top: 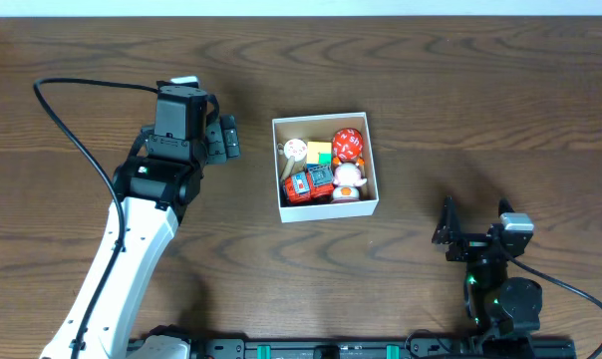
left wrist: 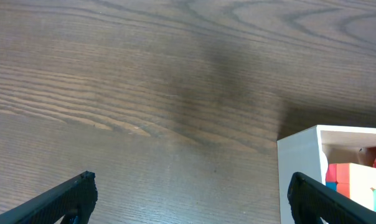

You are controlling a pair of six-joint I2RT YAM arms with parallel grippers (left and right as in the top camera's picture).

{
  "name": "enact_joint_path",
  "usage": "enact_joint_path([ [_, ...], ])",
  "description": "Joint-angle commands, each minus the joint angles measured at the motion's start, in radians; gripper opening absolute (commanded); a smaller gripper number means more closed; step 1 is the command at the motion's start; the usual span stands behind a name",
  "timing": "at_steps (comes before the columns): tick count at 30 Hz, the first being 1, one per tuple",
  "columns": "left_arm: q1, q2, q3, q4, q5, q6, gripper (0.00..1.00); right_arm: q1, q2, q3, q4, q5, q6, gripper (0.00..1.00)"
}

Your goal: Pack container

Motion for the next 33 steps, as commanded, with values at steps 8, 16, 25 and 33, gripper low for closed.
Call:
enact_joint_path([
  [8,0.004,-0.092,0.002,-0.015,-0.012,0.021,0.98,-0.009,-0.009,-0.004,-0.002,-0.008,-0.011,0.99],
  [16,0.008,-0.462,0.002,-0.034,-0.013,0.051,0.98,-0.009,-0.009,-0.004,-0.002,-0.008,-0.011,0.99],
  [25,0.018,-0.949,-0.002,-0.155,-0.011,0.050,0.98,-0.009,-0.009,-0.004,-0.002,-0.008,-0.011,0.99],
  [33,0.106,-1.181,-0.108,-0.298,-0.001,0.018,0.98,-0.009,-0.009,-0.004,-0.002,-0.008,-0.011,0.99],
])
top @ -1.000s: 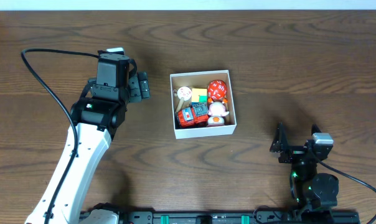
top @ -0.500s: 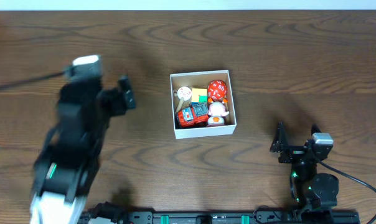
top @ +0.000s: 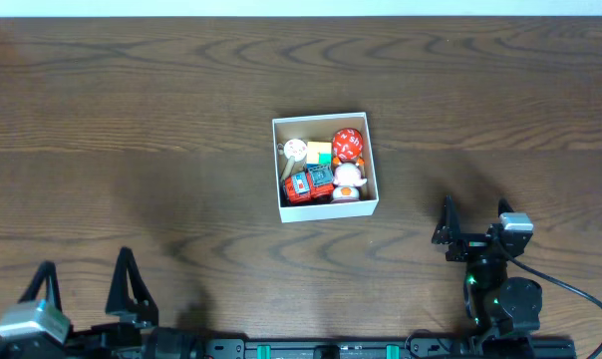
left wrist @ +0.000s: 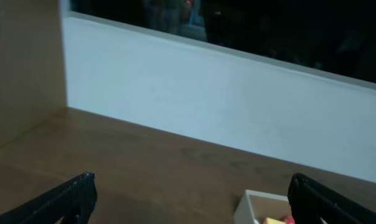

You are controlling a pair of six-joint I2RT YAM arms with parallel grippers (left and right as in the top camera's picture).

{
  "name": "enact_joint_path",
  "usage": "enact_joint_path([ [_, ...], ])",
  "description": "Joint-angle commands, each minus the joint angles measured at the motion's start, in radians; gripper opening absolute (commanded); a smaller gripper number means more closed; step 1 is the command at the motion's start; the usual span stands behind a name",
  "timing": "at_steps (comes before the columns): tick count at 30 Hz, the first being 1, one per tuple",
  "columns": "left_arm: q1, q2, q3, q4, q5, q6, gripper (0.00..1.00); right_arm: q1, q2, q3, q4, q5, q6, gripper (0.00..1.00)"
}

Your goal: Pack container

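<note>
A white square box (top: 325, 166) sits mid-table, holding several small toys, among them a red ball, a yellow block and a red toy car. Its near corner (left wrist: 263, 208) shows low in the left wrist view. My left gripper (top: 87, 289) is parked at the table's front left edge, fingers (left wrist: 63, 199) wide apart and nothing between them. At the front right my right gripper (top: 475, 221) rests open and empty too.
Dark wood-grain table (top: 132, 120) runs all round the box. A white wall (left wrist: 206, 106) rises behind the table's far edge, with a wooden panel (left wrist: 23, 62) at the left. The arm bases line the front edge.
My left arm has moved from beside the box's left wall back to the front left edge of the table; its camera now looks across the table toward the wall. The right arm is unmoved.
</note>
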Motion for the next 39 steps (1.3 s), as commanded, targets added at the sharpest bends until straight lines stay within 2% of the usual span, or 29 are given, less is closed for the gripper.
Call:
enact_joint_path([
  [1,0.045,-0.056,-0.097,-0.010,-0.001,-0.037,0.98,-0.009,-0.009,-0.004,-0.002,-0.006,-0.010,0.99],
  [6,0.088,-0.110,-0.298,0.045,-0.001,-0.090,0.98,-0.009,-0.009,-0.004,-0.002,-0.006,-0.010,0.99],
  [15,0.131,-0.156,-0.715,0.435,-0.001,-0.104,0.98,-0.009,-0.009,-0.004,-0.001,-0.006,-0.010,0.99],
  [18,0.131,-0.171,-0.798,0.512,-0.001,-0.104,0.98,-0.009,-0.009,-0.004,-0.002,-0.006,-0.010,0.99],
  [30,0.131,-0.171,-1.013,0.660,-0.001,-0.104,0.98,-0.009,-0.009,-0.004,-0.002,-0.006,-0.010,0.99],
  [39,0.131,-0.171,-1.016,0.675,-0.001,-0.104,0.98,-0.009,-0.009,-0.004,-0.001,-0.006,-0.010,0.99],
])
